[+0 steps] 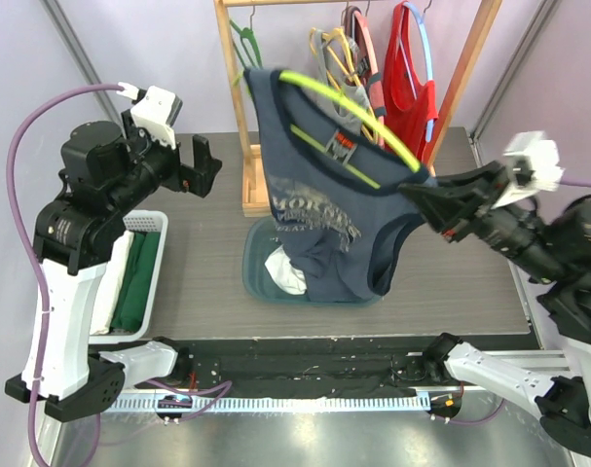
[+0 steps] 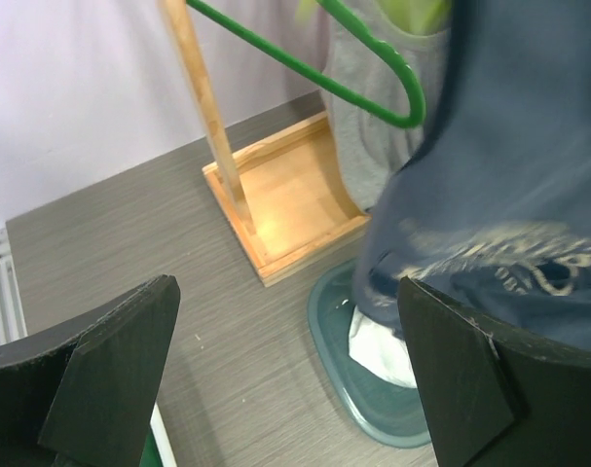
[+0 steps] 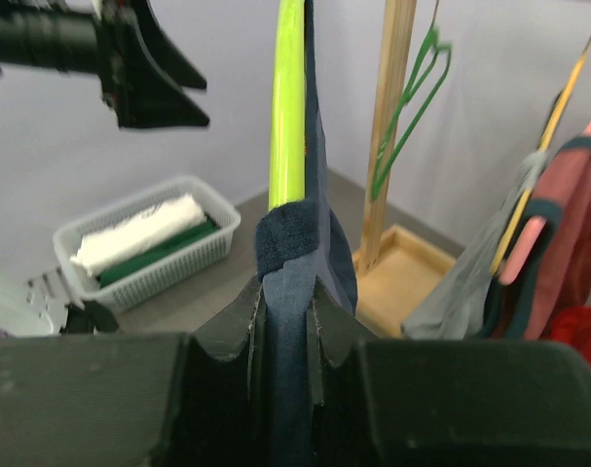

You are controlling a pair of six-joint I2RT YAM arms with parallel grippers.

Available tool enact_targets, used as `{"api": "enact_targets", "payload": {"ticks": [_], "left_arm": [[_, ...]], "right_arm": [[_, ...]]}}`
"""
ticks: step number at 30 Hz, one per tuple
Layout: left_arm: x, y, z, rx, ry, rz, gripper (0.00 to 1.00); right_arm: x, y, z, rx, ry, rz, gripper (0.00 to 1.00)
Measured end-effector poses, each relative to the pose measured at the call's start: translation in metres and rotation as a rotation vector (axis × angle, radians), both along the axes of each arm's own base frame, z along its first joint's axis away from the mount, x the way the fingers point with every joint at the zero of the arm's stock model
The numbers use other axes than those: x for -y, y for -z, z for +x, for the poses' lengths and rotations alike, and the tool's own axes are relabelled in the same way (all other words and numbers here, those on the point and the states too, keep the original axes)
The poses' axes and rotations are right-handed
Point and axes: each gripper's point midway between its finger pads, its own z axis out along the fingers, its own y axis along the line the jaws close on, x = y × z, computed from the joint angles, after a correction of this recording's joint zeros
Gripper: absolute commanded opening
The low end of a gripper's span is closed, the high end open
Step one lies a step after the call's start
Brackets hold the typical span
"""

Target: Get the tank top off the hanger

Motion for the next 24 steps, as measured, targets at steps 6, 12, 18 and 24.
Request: {"api": "enact_targets", "payload": {"ticks": [6,12,18,24], "left_arm": [[0.008,-0.021,-0.026,0.054,0.122,0.019,1.0],[0.03,-0.043,-0.07,0.122,0.371,0.047,1.0],[0.055,-0.025,-0.102,0.093,0.651,0.089,1.0],[0.074,0.003,-0.095,0.016,0.798,0.109,0.98]], "right_arm": [[-0.022,0.062,0.011,-0.162,-0.05,-0.092,0.01],[-0.037,0.098,0.01,-0.246,-0.122,-0.156,0.01],[-0.043,0.114,-0.005,-0.256,-0.209,-0.184,0.01],[-0.042,0.116,-0.026,-0.214,-0.295,-0.195,0.01]]}}
